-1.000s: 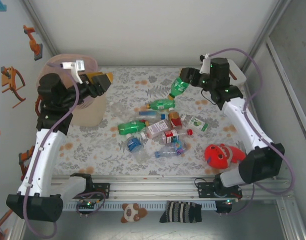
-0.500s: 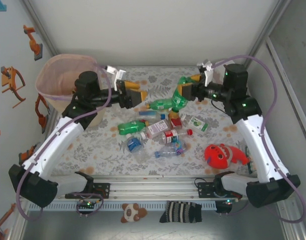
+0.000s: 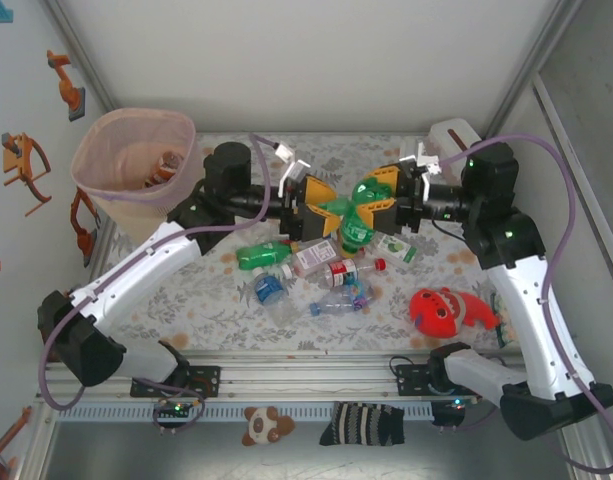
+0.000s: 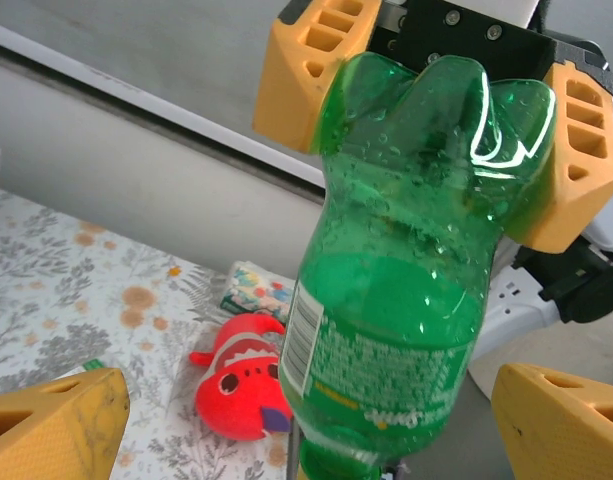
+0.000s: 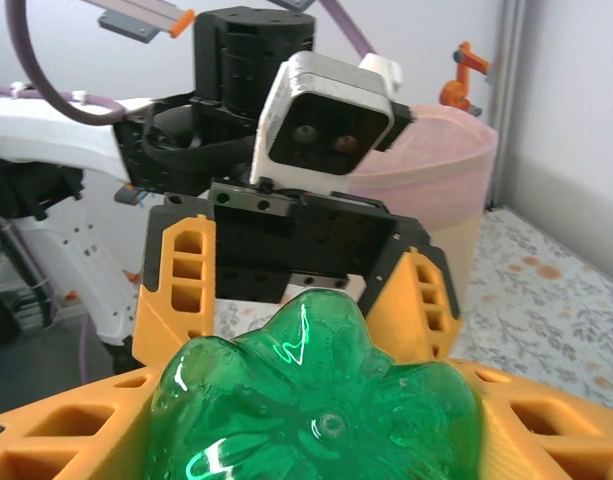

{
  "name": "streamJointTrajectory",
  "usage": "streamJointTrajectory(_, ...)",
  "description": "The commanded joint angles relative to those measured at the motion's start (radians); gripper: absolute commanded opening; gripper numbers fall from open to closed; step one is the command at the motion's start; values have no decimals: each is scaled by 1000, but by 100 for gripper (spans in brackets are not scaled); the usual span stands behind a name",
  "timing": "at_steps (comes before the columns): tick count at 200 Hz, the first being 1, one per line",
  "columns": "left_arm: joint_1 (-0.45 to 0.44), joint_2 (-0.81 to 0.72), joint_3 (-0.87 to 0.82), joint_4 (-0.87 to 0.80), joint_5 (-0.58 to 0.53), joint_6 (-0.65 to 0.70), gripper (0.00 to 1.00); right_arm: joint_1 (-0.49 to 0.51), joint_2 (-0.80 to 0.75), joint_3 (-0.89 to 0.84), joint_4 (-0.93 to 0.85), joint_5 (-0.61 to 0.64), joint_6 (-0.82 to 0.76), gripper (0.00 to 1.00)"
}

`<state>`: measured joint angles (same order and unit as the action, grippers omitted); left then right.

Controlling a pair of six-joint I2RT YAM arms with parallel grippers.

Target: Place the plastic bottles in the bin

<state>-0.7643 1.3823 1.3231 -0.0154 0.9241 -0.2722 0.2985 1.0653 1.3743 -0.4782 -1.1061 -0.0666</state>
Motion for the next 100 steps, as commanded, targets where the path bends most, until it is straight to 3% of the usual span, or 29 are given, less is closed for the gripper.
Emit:
streamJointTrajectory(1,-33,23,51,1,63,60,93,11,-17,45,-20,-72,-20,17)
streamJointTrajectory(100,-131,70,127,-142,88,208,81,37,-16,95,-27,-61,22,16)
